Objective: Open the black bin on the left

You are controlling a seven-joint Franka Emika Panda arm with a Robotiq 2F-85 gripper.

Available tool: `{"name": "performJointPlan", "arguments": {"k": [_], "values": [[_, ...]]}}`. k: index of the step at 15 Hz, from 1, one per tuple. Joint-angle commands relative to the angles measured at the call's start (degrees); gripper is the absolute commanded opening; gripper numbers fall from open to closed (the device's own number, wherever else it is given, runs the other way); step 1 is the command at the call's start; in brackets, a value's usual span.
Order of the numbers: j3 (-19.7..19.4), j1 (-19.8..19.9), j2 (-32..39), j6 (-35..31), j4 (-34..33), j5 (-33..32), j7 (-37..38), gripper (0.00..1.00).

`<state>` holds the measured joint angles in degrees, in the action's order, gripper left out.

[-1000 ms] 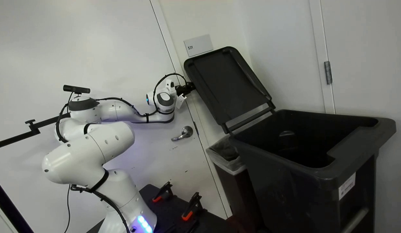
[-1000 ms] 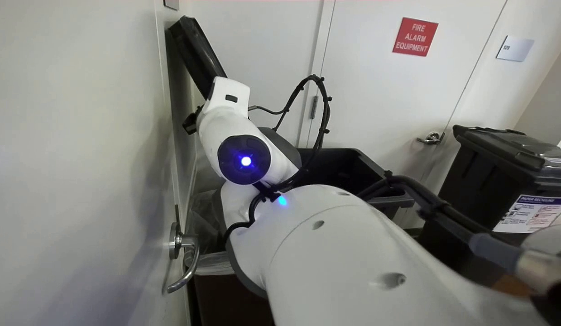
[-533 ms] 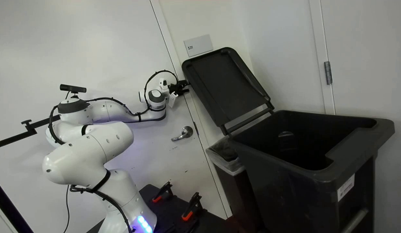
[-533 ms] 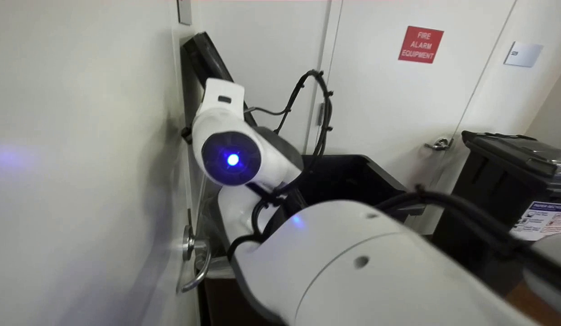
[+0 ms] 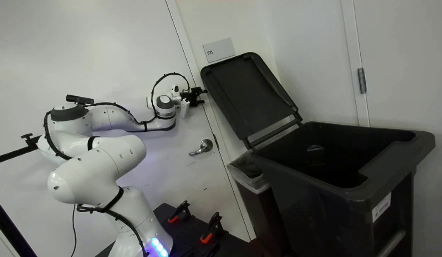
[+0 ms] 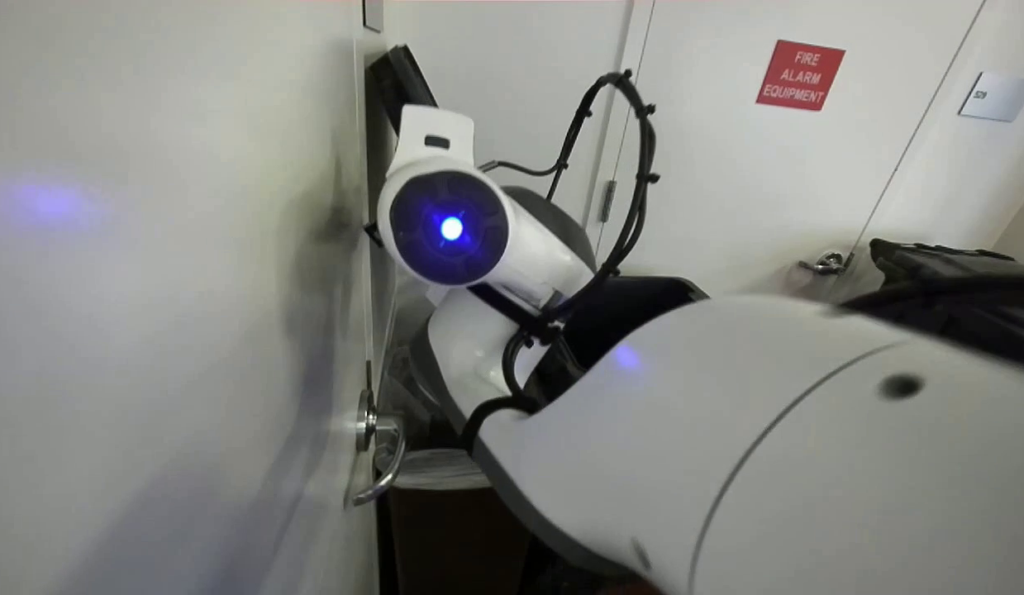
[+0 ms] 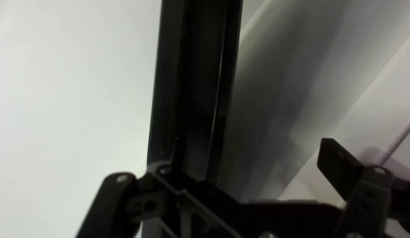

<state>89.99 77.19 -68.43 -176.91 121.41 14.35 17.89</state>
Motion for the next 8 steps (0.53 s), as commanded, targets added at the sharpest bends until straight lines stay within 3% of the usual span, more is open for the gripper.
{"name": "performJointPlan", "arguments": {"k": [1,5,8], "values": [[-0.6,-4.6,12.6,-1.3,5.7,-2.7,-4.3,1.0],[-4.4,-12.4,23.1,-3.8,12.4,-0.4,-8.0,1.0],[-12.4,-21.7,27.8,-3.4,17.2,-2.2,-5.6,1.0]]}}
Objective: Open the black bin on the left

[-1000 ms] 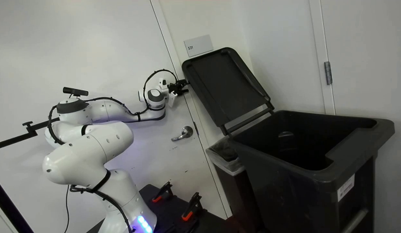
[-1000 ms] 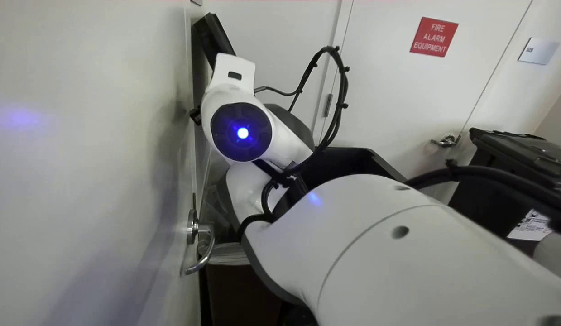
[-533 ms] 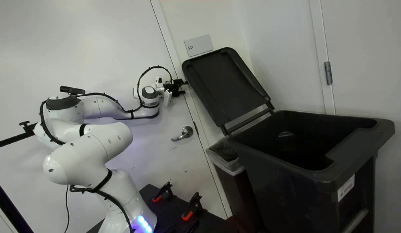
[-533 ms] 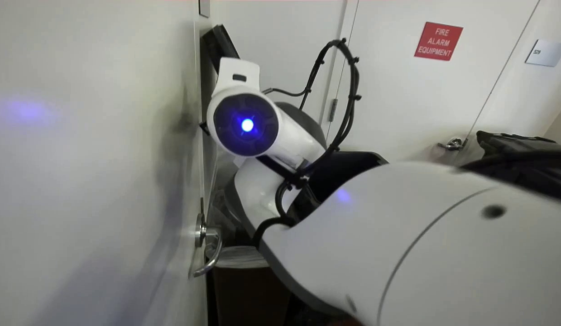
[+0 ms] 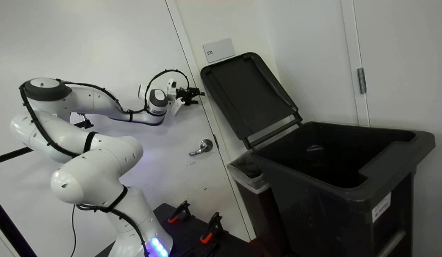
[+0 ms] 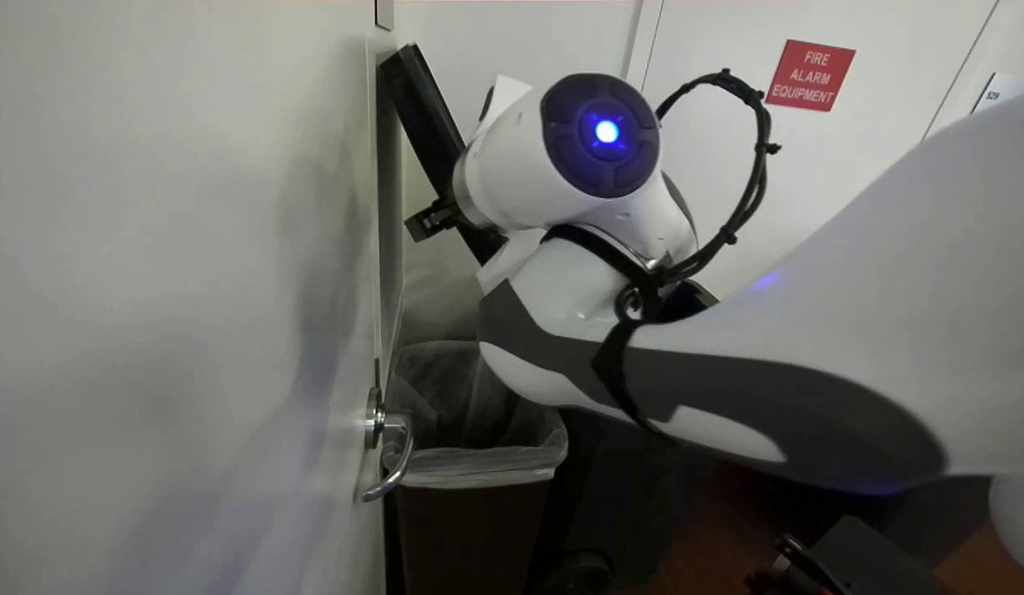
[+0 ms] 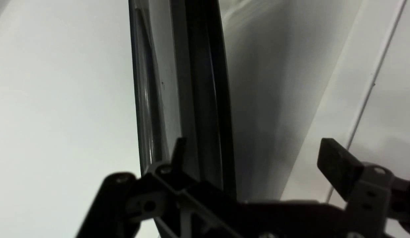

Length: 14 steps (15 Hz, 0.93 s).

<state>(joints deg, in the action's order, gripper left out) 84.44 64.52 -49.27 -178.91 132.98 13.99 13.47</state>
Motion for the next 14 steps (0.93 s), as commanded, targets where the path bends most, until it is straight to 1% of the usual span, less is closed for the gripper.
{"name": "performJointPlan", "arguments": {"k": [1,5,8,11,14], "values": [[-10.5,-12.8,9.1,-1.1,7.3,-1.6,-0.6,1.0],[-24.4,-26.5,10.4,-1.1,13.5,-1.0,1.2,1.0],[-33.6,-35.2,10.4,-1.8,18.0,-0.5,3.1,1.0],[-40.2,-41.2,9.9,-2.2,21.4,-0.5,5.7,1.0],[-44.5,-44.8,9.3,-2.3,23.5,-0.8,7.5,1.0]]}}
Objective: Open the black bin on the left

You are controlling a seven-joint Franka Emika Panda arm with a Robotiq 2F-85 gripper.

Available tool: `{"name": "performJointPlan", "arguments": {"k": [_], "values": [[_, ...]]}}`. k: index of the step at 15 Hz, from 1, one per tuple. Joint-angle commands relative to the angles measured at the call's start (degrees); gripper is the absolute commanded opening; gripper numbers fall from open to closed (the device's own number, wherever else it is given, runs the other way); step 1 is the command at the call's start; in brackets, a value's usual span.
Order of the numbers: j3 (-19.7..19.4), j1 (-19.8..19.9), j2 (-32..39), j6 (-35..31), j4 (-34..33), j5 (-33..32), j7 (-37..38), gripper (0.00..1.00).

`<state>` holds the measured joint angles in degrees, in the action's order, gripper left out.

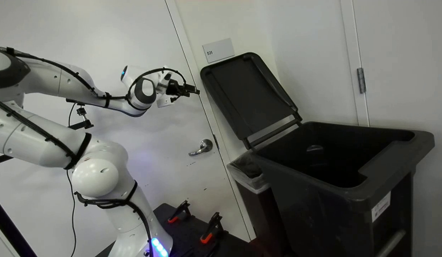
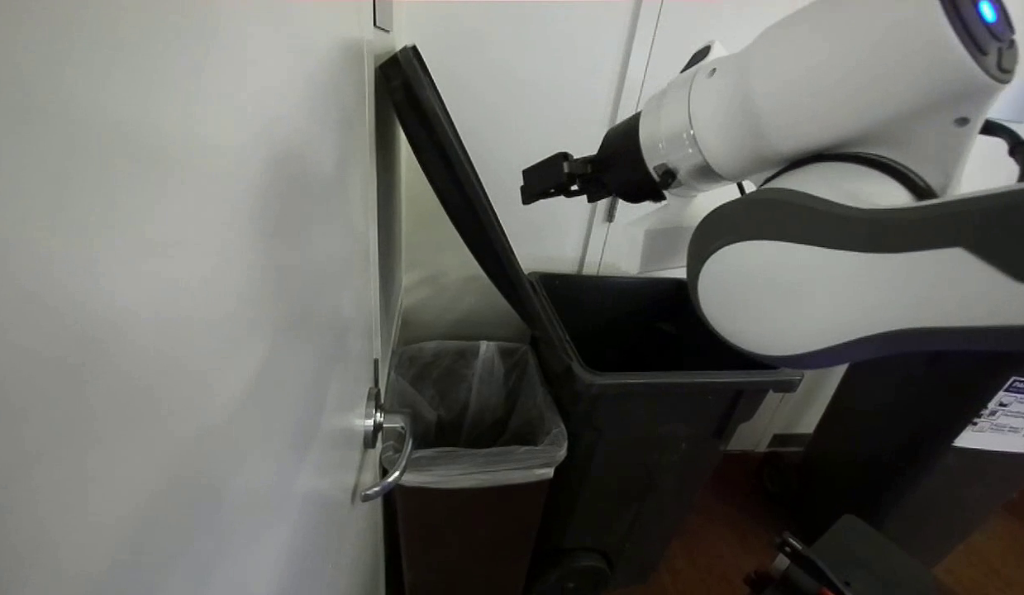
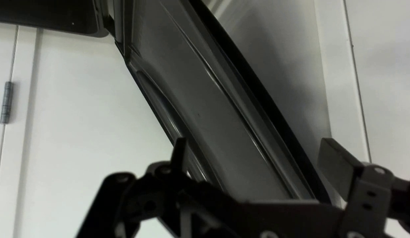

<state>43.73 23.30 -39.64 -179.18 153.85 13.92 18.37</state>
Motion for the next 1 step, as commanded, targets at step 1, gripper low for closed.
{"name": "performJointPlan", "arguments": {"k": [1], "values": [[-4.8,-4.4,-0.4,-1.9,3.1,-0.9,2.8,1.0]]}}
